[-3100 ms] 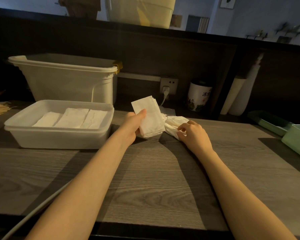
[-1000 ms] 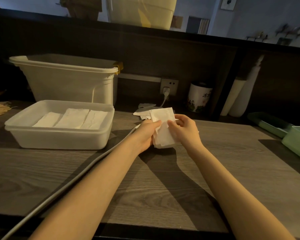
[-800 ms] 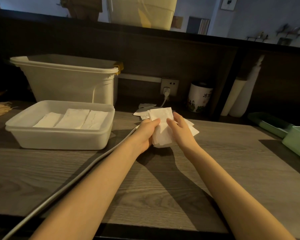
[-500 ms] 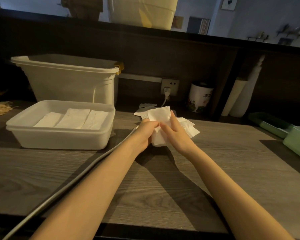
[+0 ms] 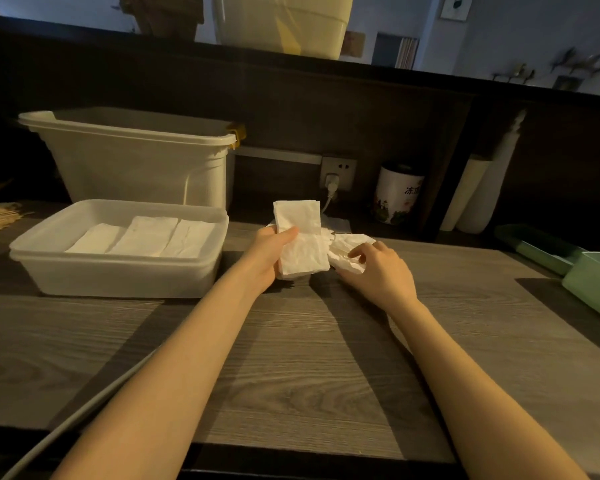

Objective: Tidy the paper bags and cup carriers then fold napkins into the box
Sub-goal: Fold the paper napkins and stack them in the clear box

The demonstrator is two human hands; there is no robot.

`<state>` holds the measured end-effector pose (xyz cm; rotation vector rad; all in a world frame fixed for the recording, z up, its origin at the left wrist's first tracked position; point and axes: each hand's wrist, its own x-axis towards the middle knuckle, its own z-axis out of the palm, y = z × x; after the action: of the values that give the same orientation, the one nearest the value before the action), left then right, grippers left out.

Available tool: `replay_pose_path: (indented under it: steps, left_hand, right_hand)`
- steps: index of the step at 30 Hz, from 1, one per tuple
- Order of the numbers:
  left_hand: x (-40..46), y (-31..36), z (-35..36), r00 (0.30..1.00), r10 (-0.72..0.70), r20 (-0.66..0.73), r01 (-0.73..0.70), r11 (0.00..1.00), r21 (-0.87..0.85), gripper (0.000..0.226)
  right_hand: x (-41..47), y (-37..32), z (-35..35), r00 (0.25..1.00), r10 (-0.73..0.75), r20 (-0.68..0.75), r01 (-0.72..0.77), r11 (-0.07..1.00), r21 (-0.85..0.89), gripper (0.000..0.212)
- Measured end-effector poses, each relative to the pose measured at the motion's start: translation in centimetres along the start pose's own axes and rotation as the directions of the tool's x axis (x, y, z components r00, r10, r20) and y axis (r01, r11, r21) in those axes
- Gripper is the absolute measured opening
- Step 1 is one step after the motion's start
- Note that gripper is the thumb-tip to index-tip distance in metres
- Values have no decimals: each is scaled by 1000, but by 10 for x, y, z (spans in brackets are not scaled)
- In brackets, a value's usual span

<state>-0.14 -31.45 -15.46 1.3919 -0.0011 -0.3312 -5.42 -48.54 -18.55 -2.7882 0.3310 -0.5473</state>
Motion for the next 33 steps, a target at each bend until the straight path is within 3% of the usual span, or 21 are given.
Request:
replay_pose_path:
  steps: [3,8,11,16,21,24,30,33]
  left_hand:
    - [1,1,-2,1000,-1,-17,1,1000,31,38]
    - [4,0,-5,998,7,-58,-3,997,82,35]
    - [5,0,-4,998,-1,-66,6,998,69,35]
    - [6,0,-3,996,-3,-86,8,999,51,34]
    - [9,-5,-4,993,-20,-114,24,999,38,33]
    - [8,-8,-1,995,-51,-84,48,998,-44,33]
    - [-3,-12,10,976,-216,42,219,938,-268,19]
    - [-5,-11,13,970,-210,119,239,903,-358,25]
  right_hand:
    - [-2,-2,3,1000,0,-15,-1,997,-74,38]
    - [-2,-2,6,996,16,-83,-19,999,-34,24]
    - [0,-2,5,992,40,-123,-34,998,56,23]
    - [1,-1,-1,965,166,-202,-83,927,366,22]
    - [0,-8,-15,948,215,-233,-7,748,664,23]
    - [-2,-19,-23,964,210,-161,21,546,838,20]
    - [-6,-34,-33,987,158,-17,-23,251,968,19]
    - [-6,-36,-28,989,144,28,-65,263,963,19]
